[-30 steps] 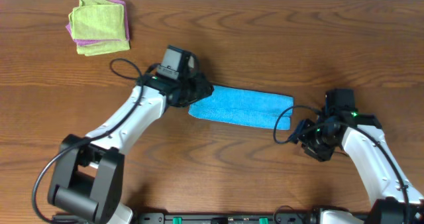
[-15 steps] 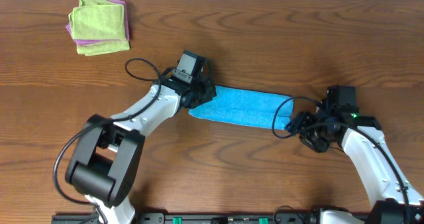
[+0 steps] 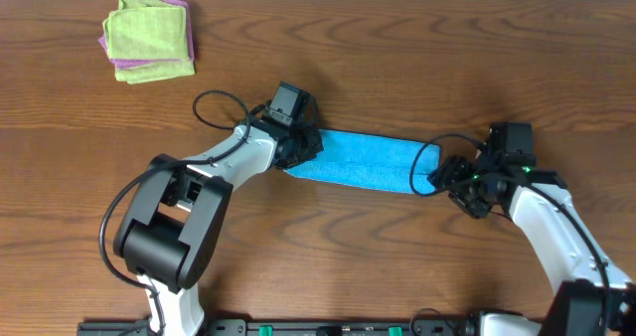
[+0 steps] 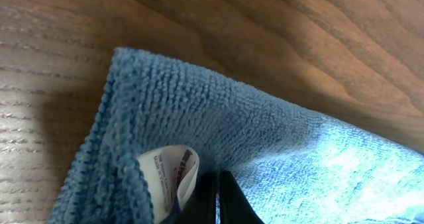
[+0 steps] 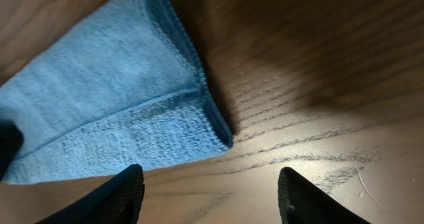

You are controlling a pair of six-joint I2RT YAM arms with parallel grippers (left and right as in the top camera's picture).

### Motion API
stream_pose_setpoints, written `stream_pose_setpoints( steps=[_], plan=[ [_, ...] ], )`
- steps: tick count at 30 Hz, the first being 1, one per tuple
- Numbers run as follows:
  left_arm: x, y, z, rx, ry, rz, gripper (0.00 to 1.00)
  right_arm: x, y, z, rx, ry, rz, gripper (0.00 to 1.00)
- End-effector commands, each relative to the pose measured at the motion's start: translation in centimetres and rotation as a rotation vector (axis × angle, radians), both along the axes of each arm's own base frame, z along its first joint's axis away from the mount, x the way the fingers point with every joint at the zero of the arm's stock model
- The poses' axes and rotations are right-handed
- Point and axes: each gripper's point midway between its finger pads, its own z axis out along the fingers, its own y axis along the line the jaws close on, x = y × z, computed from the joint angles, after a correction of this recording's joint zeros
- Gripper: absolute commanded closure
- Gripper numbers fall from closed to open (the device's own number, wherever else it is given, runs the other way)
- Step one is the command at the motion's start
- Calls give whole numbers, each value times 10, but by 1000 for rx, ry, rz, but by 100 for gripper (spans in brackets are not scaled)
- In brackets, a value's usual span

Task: Fold the cloth
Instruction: 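Grasp both short ends of the cloth strip with both grippers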

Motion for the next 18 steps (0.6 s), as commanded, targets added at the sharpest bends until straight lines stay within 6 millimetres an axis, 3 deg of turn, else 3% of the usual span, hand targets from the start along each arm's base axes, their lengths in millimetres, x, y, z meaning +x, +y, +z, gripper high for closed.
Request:
stream_pose_setpoints(
  steps=[1, 15, 18],
  plan=[
    [-1, 0, -12, 12, 30, 7, 94, -5, -2, -12, 4, 48, -29, 35],
    [-3, -2, -12, -3, 43, 2, 94, 12, 32, -45, 47, 75, -13, 34],
    [-3, -2, -12, -3, 44, 2, 94, 18, 43, -47, 52, 52, 5, 39]
  ],
)
